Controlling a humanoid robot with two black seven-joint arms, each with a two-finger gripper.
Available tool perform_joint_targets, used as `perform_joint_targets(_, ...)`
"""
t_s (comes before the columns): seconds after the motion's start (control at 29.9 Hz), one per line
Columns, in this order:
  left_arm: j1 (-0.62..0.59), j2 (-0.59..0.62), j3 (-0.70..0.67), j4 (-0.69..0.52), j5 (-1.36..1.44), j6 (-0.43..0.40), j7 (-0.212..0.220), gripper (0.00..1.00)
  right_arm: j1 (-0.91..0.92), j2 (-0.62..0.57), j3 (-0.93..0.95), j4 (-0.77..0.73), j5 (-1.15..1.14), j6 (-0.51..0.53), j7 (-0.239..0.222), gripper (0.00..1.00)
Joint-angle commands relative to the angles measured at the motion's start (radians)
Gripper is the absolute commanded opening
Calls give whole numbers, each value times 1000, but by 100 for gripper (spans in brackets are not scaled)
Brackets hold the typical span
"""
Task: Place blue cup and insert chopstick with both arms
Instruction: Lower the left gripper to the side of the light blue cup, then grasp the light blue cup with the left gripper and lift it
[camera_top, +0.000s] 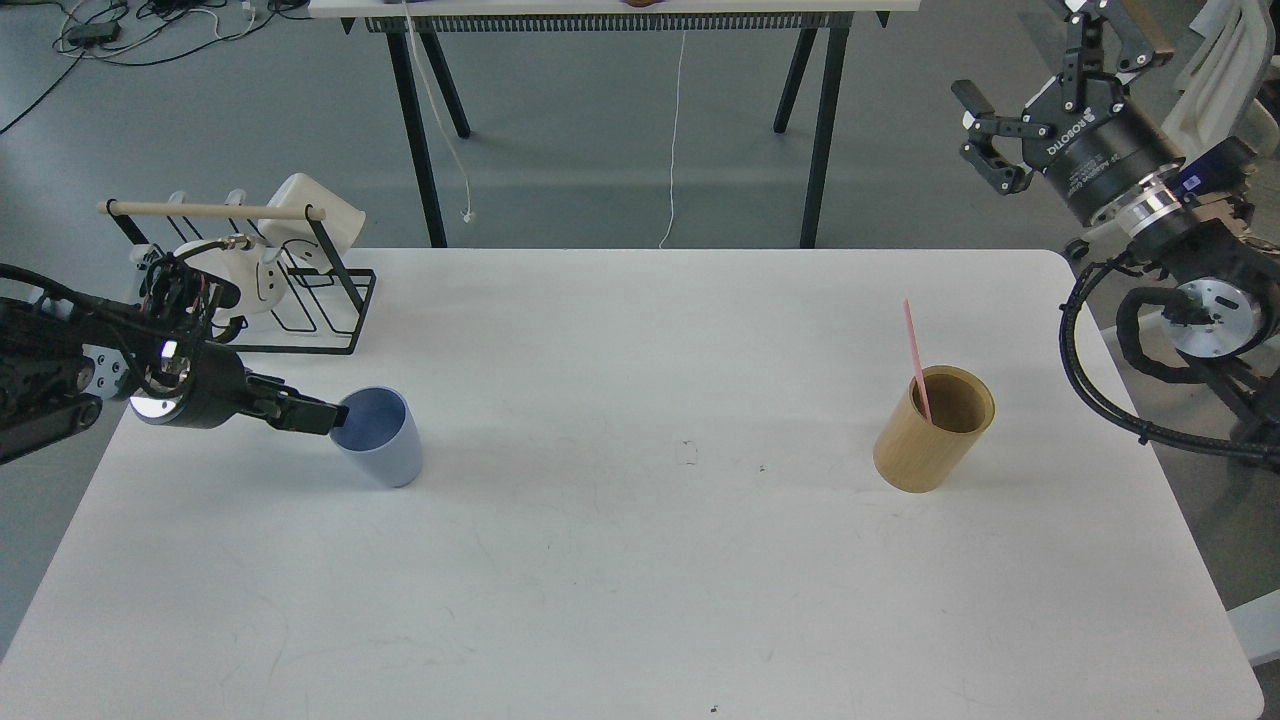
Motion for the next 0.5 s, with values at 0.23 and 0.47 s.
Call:
perform_joint_targets(0.23,13,-12,-19,-2,1,54,0,49,0,-3,0,-3,0,0,0,99)
perform_joint_targets(0.47,33,-9,-19,-3,1,79,0,28,0,-9,0,-4,0,0,0,99)
